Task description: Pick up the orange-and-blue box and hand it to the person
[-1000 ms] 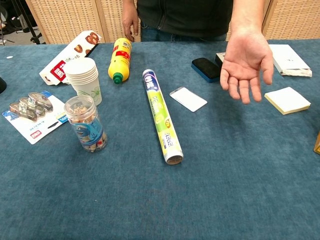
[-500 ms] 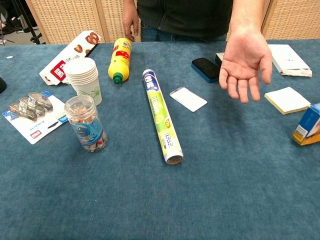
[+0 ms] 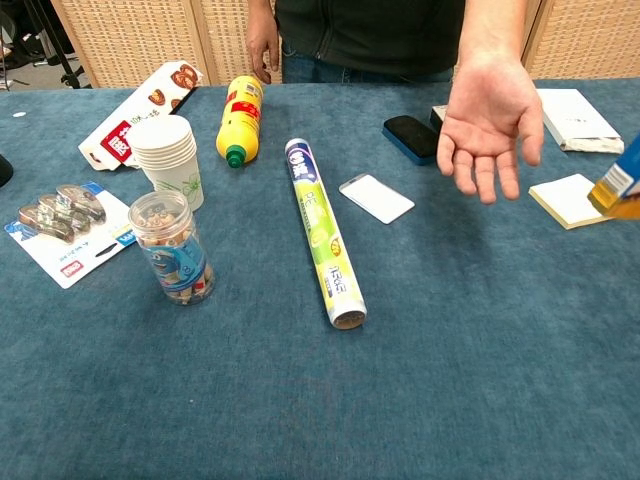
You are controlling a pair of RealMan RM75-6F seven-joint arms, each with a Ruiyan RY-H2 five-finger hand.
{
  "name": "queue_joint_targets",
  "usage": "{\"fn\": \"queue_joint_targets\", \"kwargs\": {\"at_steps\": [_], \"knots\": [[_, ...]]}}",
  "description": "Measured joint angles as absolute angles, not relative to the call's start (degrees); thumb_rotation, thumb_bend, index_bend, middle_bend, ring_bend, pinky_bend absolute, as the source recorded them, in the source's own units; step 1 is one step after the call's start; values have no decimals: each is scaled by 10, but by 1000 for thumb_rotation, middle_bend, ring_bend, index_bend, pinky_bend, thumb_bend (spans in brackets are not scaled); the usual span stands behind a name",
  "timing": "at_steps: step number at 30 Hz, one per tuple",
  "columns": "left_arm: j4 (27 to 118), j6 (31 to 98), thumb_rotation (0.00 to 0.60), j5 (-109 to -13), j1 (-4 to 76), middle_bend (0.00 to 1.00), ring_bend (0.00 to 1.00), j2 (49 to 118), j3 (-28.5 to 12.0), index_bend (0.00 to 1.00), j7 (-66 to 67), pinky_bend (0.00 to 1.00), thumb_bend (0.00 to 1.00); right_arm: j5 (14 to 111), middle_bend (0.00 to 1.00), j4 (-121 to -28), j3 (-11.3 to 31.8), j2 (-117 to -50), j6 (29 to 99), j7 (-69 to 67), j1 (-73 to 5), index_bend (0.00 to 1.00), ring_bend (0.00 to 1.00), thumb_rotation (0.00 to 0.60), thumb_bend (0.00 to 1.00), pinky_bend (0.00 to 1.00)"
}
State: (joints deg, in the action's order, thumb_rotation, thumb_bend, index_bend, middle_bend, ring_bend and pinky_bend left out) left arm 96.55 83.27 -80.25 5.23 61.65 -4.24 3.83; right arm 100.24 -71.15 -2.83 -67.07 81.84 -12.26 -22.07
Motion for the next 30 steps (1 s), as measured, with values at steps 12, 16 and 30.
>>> {"fn": "queue_joint_targets", "kwargs": {"at_steps": [12,16,30], "knots": [[966,817,600,-784,58,0,0,616,-46,0,46,0,0,823,673,-1121,47,-499,621,116,-315,681,493,600,1000,278],[966,815,600,-781,59,0,0,614,-47,0,42,0,0,698,673,-1160,73,-491,576,206,-365,681,493,600,1000,278],[963,804,600,-772,62,0,0,608,-48,0,31,0,0,304,3,-1196,99,-600,620,449,-531,27,22,600,12,179]]}}
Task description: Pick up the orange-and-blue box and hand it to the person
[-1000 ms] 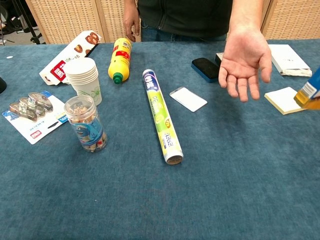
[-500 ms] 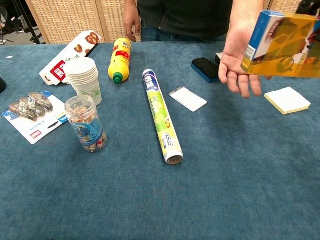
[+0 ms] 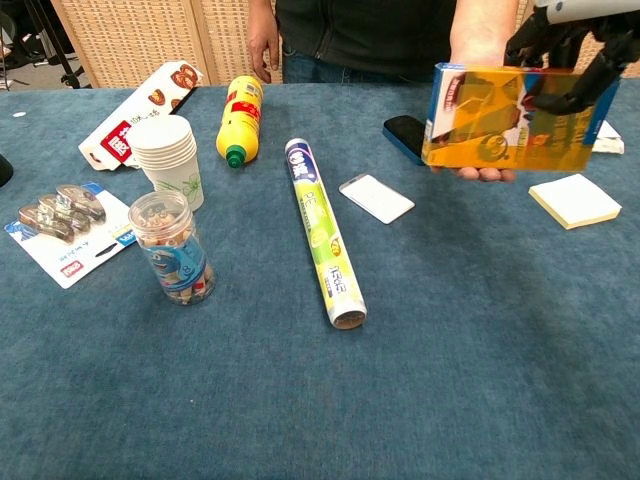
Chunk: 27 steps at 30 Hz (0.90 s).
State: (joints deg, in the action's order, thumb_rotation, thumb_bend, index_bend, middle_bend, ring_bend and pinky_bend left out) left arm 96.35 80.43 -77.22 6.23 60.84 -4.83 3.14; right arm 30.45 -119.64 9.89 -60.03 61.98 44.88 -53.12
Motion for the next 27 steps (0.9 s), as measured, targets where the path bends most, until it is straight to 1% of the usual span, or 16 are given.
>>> {"fn": "queue_joint_targets", "kwargs": {"at_steps": [1,4,6,11,16,20,23,26,27], "knots": [[963,804,600,-772,63,0,0,609,-48,0,32,0,0,306,0,-1194,100,-605,627,446,-531,5,0,600,0,153],[963,803,600,-771,64,0,0,610,-48,0,35,0,0,338,0,-1186,106,-624,651,425,-524,0,0,600,0,98],[963,802,600,-771,64,0,0,611,-48,0,38,0,0,370,0,-1181,110,-637,668,407,-517,0,0,600,0,81],[963,802,600,-770,64,0,0,613,-48,0,40,0,0,429,0,-1172,121,-657,712,377,-501,0,0,600,0,74],[962,803,600,-769,64,0,0,611,-48,0,36,0,0,465,0,-1189,122,-639,736,363,-478,0,0,600,0,59],[961,805,600,-770,63,0,0,610,-48,0,32,0,0,530,0,-1192,103,-620,756,335,-444,0,0,600,0,35],[962,808,600,-774,62,0,0,609,-47,0,30,0,0,612,0,-1172,75,-614,782,292,-404,0,0,600,0,14],[962,811,600,-777,61,0,0,610,-46,0,31,0,0,709,0,-1114,42,-618,816,232,-358,0,0,600,0,8],[962,813,600,-779,61,0,0,610,-46,0,32,0,0,744,0,-1082,30,-623,830,206,-340,0,0,600,0,7]]}}
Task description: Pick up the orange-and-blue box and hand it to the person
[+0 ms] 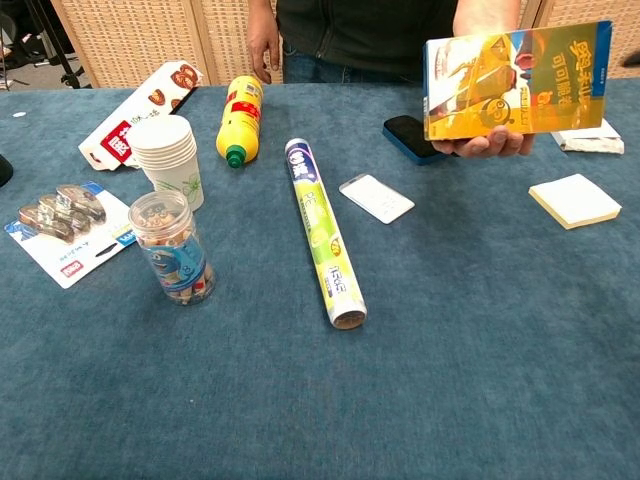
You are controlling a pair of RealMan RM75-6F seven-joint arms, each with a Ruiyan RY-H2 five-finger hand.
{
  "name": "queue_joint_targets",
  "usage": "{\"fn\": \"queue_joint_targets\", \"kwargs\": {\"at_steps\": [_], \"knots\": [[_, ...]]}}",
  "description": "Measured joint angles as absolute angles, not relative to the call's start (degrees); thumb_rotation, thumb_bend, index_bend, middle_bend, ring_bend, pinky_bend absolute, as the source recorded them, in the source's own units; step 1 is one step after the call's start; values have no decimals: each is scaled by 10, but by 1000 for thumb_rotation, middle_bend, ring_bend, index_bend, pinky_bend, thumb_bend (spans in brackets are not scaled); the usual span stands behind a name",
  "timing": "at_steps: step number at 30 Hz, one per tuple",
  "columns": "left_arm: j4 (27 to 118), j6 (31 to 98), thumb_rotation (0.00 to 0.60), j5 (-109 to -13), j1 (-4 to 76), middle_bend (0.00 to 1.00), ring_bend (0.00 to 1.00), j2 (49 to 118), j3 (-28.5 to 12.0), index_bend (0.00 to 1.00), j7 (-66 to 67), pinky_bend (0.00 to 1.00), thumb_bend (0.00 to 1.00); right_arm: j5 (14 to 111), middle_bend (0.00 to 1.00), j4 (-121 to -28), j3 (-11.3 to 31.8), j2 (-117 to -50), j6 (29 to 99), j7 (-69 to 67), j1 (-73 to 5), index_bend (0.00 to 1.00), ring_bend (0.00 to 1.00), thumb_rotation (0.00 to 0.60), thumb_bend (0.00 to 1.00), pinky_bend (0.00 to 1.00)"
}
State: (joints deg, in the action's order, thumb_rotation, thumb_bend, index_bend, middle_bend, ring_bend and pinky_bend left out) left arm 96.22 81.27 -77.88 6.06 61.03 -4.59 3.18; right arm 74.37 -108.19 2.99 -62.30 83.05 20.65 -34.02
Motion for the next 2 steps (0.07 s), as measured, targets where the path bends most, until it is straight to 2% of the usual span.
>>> {"fn": "queue_joint_targets", "kwargs": {"at_steps": [2], "knots": [[962,815,600,-781,60,0,0,612,-45,0,35,0,0,781,0,-1028,13,-632,850,166,-314,0,0,600,0,7]]}}
